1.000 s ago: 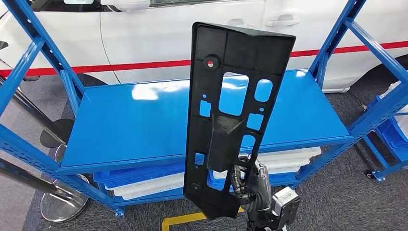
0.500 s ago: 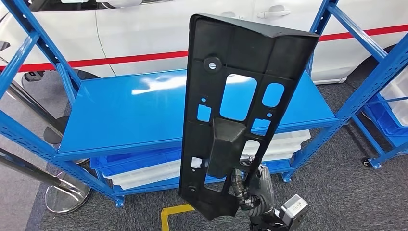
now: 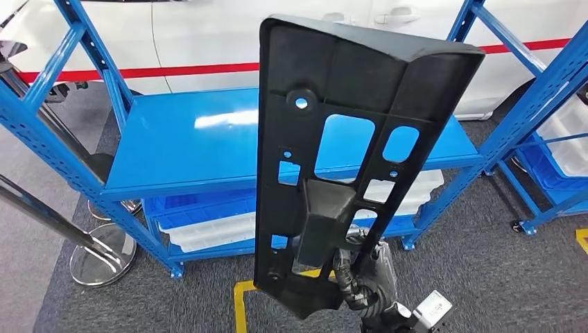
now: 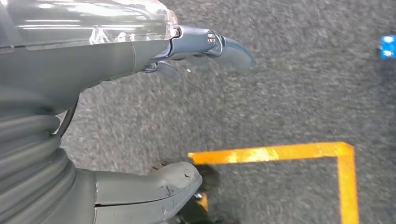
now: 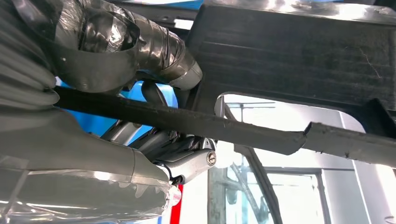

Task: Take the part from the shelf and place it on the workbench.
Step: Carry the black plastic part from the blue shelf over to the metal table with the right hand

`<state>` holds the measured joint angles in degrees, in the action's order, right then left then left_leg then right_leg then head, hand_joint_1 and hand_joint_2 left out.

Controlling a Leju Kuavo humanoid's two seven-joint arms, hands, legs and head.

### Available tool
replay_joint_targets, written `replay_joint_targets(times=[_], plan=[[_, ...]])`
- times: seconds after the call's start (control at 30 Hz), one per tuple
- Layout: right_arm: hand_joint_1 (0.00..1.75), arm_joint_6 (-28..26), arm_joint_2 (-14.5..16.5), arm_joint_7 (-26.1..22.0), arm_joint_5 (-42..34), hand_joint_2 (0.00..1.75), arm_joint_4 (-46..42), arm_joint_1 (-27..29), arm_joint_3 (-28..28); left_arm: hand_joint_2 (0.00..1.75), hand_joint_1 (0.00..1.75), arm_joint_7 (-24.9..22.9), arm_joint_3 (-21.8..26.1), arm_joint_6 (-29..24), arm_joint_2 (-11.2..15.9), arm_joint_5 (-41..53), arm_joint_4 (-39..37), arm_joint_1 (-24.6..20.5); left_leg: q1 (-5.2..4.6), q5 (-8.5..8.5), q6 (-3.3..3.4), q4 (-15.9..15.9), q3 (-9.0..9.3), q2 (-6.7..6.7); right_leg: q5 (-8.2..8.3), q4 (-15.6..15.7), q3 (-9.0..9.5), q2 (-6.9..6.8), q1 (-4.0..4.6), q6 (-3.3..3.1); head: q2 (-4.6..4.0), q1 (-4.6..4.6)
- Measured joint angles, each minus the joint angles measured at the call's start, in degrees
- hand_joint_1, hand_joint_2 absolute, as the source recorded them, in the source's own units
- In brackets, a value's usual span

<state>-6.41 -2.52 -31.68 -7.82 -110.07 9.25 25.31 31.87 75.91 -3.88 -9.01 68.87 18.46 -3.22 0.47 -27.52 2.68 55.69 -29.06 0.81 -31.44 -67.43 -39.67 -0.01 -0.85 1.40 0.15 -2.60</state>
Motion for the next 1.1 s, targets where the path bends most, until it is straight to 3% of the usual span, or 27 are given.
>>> replay_joint_targets(times=[0.03, 0.07, 0.1, 0.13, 0.2, 0.27, 0.3, 0.37, 0.4, 0.47, 0.53, 0.57, 0.6, 0.63, 0.7, 0.77, 0.8, 0.87, 0.9, 0.93, 1.03, 1.07, 1.1], plan=[[1.75, 0.1, -0.1, -0.1, 0.0, 1.75, 0.0, 0.2, -0.1, 1.75, 0.00, 0.0, 0.0, 0.0, 0.0, 0.0, 0.0, 0.1, -0.04, 0.62, 0.02, 0.1, -0.83, 0.05, -2.07, -3.6, -0.65, 0.00, -0.04, 0.19, 0.00, 0.01], [1.75, 0.1, -0.2, -0.1, 0.0, 1.75, 0.0, 0.3, -0.2, 1.75, 0.00, 0.0, 0.0, 0.1, 0.0, 0.0, 0.0, 0.1, -0.07, 1.22, -0.05, 0.3, -1.71, 0.09, -2.75, -6.1, -0.75, -0.01, -0.06, 0.33, 0.00, 0.01], [1.75, 0.2, -0.3, -0.1, 0.0, 1.75, 0.0, 0.5, -0.2, 1.75, 0.00, 0.0, 0.0, 0.2, 0.0, 0.0, 0.1, 0.2, -0.08, 1.75, -0.14, 0.6, -2.60, 0.12, -2.12, -7.0, -0.03, -0.01, -0.06, 0.40, 0.00, 0.01], [1.75, 0.2, -0.4, -0.1, 0.1, 1.75, 0.0, 0.6, -0.3, 1.75, 0.00, 0.0, 0.0, 0.3, 0.0, 0.0, 0.1, 0.2, -0.08, 2.20, -0.29, 0.9, -3.48, 0.12, -0.70, -5.7, 1.70, -0.02, -0.07, 0.39, 0.00, 0.02], [1.75, 0.2, -0.4, -0.1, 0.1, 1.75, -0.2, 0.8, -0.5, 1.75, 0.00, 0.0, 0.0, 0.5, -0.1, 0.0, 0.3, 0.3, -0.15, 2.89, -0.69, 1.8, -5.08, 0.06, 1.17, 1.7, 7.59, -0.02, 0.02, 0.08, 0.00, 0.01], [1.75, 0.4, -0.4, 0.0, 0.3, 1.75, -0.6, 1.0, -0.8, 1.75, 0.00, 0.0, 0.0, 0.7, -0.3, 0.0, 0.6, 0.4, -0.27, 3.48, -1.29, 2.5, -5.96, -0.02, 0.74, 8.1, 11.71, 0.01, 0.30, -0.61, 0.00, 0.03], [1.75, 0.5, -0.4, 0.1, 0.4, 1.75, -0.9, 1.1, -0.9, 1.75, 0.00, -0.1, 0.0, 0.8, -0.4, 0.0, 0.8, 0.4, -0.33, 3.82, -1.63, 2.7, -6.17, -0.04, 0.34, 9.2, 12.20, 0.04, 0.48, -1.01, 0.00, 0.06], [1.75, 0.7, -0.5, 0.3, 0.6, 1.75, -1.2, 1.5, -1.1, 1.75, 0.00, -0.2, 0.0, 1.0, -0.5, -0.1, 1.3, 0.6, -0.21, 4.30, -2.35, 2.8, -6.42, -0.10, 1.00, 9.5, 11.62, -0.05, 0.46, -1.93, 0.00, 0.05], [1.75, 0.8, -0.5, 0.4, 0.8, 1.75, -1.3, 1.6, -1.1, 1.75, 0.00, -0.2, 0.0, 1.1, -0.6, -0.1, 1.5, 0.7, -0.13, 3.54, -2.69, 3.4, -6.80, -0.18, 1.57, 9.5, 11.13, -0.13, 0.37, -2.46, 0.00, 0.08], [1.75, 1.0, -0.6, 0.5, 0.9, 1.75, -1.6, 2.1, -1.2, 1.75, 0.00, -0.3, 0.0, 1.3, -0.8, -0.1, 2.0, 1.0, 0.11, -1.01, -3.27, 7.3, -8.22, -0.32, 2.88, 9.7, 9.78, -0.33, 0.18, -3.27, 0.00, 0.08], [1.75, 1.1, -0.7, 0.5, 0.9, 1.75, -1.8, 2.6, -1.4, 1.75, 0.00, -0.3, 0.0, 1.6, -1.0, -0.1, 2.4, 1.2, 0.22, -6.39, -3.70, 14.0, -9.79, -0.35, 4.14, 9.6, 8.10, -0.35, 0.28, -3.53, 0.00, 0.08], [1.75, 1.1, -0.7, 0.5, 0.9, 1.75, -1.9, 2.8, -1.5, 1.75, 0.00, -0.4, 0.0, 1.7, -1.1, -0.1, 2.7, 1.2, 0.24, -7.47, -3.82, 16.7, -9.97, -0.35, 4.76, 9.5, 7.18, -0.36, 0.33, -3.51, 0.00, 0.08], [1.75, 1.1, -0.7, 0.5, 0.8, 1.75, -1.9, 2.9, -1.6, 1.75, 0.00, -0.4, 0.0, 1.7, -1.1, -0.1, 2.8, 1.2, 0.25, -7.20, -3.85, 17.9, -9.42, -0.35, 5.36, 9.3, 6.21, -0.36, 0.38, -3.45, 0.00, 0.08], [1.75, 1.1, -0.8, 0.5, 0.8, 1.75, -1.9, 3.0, -1.7, 1.75, 0.00, -0.4, 0.0, 1.8, -1.1, -0.1, 3.0, 1.3, 0.24, -5.85, -3.78, 17.3, -7.90, -0.35, 5.90, 9.0, 5.23, -0.36, 0.41, -3.35, 0.00, 0.08], [1.75, 1.2, -0.8, 0.5, 0.7, 1.75, -2.0, 3.2, -1.9, 1.75, 0.00, -0.5, 0.0, 2.0, -1.2, -0.1, 3.5, 1.2, 0.18, -3.25, -3.21, 10.7, -2.40, -0.88, 6.82, 8.4, 3.62, -0.20, 0.45, -3.04, 0.00, 0.08], [1.75, 1.5, -0.9, 0.8, 0.4, 1.75, -2.2, 3.4, -2.1, 1.75, 0.00, -0.7, 0.0, 2.6, -1.4, 0.0, 4.3, 1.3, 0.01, -3.48, -2.53, 3.2, 2.56, -2.15, 7.80, 8.1, 2.79, 0.09, 0.48, -2.40, 0.00, 0.06], [1.75, 1.7, -0.9, 1.0, 0.3, 1.75, -2.4, 3.5, -2.2, 1.75, 0.00, -0.7, 0.0, 2.9, -1.6, 0.0, 4.7, 1.4, -0.16, -4.03, -2.22, 1.1, 3.64, -2.66, 8.39, 8.2, 2.63, 0.32, 0.41, -1.99, 0.00, 0.07], [1.75, 2.1, -0.9, 1.2, -0.1, 1.75, -2.7, 3.7, -2.5, 1.75, 0.00, -0.9, 0.0, 3.3, -2.0, 0.1, 5.4, 1.7, -0.20, -3.29, -1.64, 0.1, 3.51, -2.18, 9.59, 8.7, 2.45, 0.80, 0.30, -1.20, 0.00, 0.08], [1.75, 2.2, -0.9, 1.2, -0.1, 1.75, -2.8, 3.9, -2.6, 1.75, 0.00, -0.9, 0.0, 3.4, -2.2, 0.1, 5.7, 1.7, -0.08, -2.62, -1.24, -0.4, 3.19, -1.66, 9.34, 8.6, 2.16, 0.99, 0.27, -0.89, 0.00, 0.08], [1.75, 2.2, -0.9, 1.3, -0.2, 1.75, -2.9, 4.1, -2.8, 1.75, 0.00, -0.9, 0.0, 3.6, -2.4, 0.1, 6.0, 1.8, 0.08, -1.79, -0.77, -0.8, 2.67, -1.05, 7.89, 7.7, 1.66, 1.02, 0.24, -0.64, 0.00, 0.07], [1.75, 2.2, -1.0, 1.4, -0.2, 1.75, -3.0, 4.6, -3.2, 1.75, 0.00, -1.0, 0.0, 4.0, -2.8, 0.2, 6.9, 1.9, 0.11, 0.33, -0.02, -1.1, 0.39, 0.82, -0.50, -1.1, -0.64, 0.63, -0.06, 0.13, 0.00, 0.05], [1.75, 2.2, -1.0, 1.4, -0.2, 1.75, -3.0, 4.7, -3.4, 1.75, 0.00, -1.0, 0.0, 4.1, -2.9, 0.2, 7.1, 1.9, 0.08, 0.89, -0.08, -0.9, -0.40, 1.41, -1.88, -4.3, -1.04, 0.55, -0.20, 0.44, 0.00, 0.05], [1.75, 2.2, -1.0, 1.4, -0.2, 1.75, -3.0, 4.8, -3.5, 1.75, 0.00, -1.0, 0.0, 4.2, -3.0, 0.2, 7.3, 1.9, 0.07, 1.41, -0.18, -0.7, -1.23, 2.03, -1.80, -6.3, -0.80, 0.44, -0.35, 0.73, 0.00, 0.05]])
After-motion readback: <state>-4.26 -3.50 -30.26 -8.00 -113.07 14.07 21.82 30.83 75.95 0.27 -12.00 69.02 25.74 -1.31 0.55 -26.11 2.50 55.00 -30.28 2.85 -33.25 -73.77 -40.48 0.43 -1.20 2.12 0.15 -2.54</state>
